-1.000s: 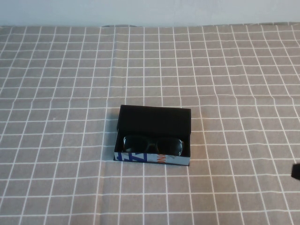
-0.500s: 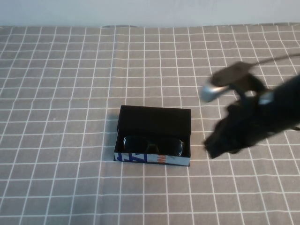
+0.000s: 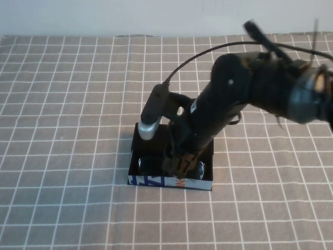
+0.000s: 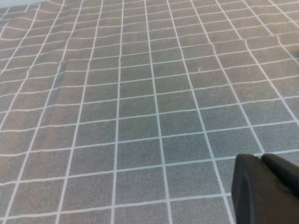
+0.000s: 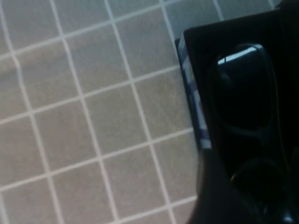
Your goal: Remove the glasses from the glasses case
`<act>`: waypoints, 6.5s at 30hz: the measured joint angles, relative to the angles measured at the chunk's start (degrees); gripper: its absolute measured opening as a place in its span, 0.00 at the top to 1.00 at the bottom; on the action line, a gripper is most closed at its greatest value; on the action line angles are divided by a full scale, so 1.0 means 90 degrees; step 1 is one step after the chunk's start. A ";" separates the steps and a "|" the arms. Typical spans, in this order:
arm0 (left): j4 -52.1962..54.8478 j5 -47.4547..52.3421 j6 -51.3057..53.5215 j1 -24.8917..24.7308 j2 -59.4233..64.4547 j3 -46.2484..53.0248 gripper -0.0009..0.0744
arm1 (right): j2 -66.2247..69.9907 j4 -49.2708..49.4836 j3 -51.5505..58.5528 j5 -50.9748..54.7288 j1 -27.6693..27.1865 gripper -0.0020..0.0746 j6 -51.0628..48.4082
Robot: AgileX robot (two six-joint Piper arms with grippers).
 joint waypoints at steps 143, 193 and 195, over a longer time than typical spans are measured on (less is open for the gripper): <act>0.0000 0.0000 0.0000 0.0000 0.0000 0.0000 0.99 | -0.7200 -0.1595 0.4968 0.0509 -0.1777 0.99 0.6950; 0.0000 0.0000 0.0000 0.0000 0.0000 0.0000 0.99 | -1.2160 -0.0618 1.0148 -0.3881 -0.3808 1.00 0.4012; 0.0000 0.0000 0.0000 0.0000 0.0000 0.0000 0.99 | -1.2160 -0.0606 1.0148 -0.3877 -0.3808 1.00 0.4011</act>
